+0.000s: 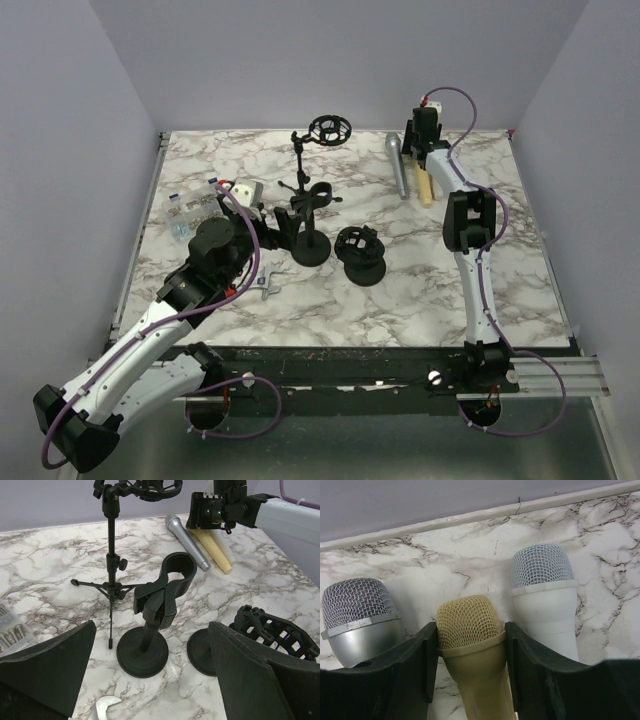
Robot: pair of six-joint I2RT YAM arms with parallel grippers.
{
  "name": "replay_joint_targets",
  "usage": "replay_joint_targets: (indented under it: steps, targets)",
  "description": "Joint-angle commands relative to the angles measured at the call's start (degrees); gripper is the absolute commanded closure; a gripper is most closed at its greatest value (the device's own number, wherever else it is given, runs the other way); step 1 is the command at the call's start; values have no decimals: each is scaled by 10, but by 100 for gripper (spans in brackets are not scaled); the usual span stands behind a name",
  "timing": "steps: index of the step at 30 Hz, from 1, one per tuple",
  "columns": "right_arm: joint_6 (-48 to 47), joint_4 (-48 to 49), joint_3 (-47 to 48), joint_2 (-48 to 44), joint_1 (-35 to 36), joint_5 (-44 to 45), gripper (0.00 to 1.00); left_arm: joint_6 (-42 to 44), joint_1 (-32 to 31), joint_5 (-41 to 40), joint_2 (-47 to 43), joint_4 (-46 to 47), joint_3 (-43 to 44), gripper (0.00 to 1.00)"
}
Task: Remove the microphone from the stand
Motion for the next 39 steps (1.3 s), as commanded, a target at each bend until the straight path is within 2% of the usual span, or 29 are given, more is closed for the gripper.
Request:
replay_joint_targets:
  steps: [1, 13, 23, 30, 39]
  targets:
    - [4, 20, 24, 22, -5, -14, 56, -1, -2, -2, 4, -10, 17, 2]
    - [3, 16, 31, -6, -5, -29, 26, -6, -2, 6, 4, -11, 19, 2]
    - [47, -17, -6, -122, -4, -73, 23, -8, -2, 9, -11, -12, 19, 1]
    - [102, -15, -159, -260, -4, -111, 21, -8, -2, 9, -33, -12, 19, 2]
    - [220, 131, -512, -464, 10, -282, 19, -15, -2, 17, -60, -7, 17, 1]
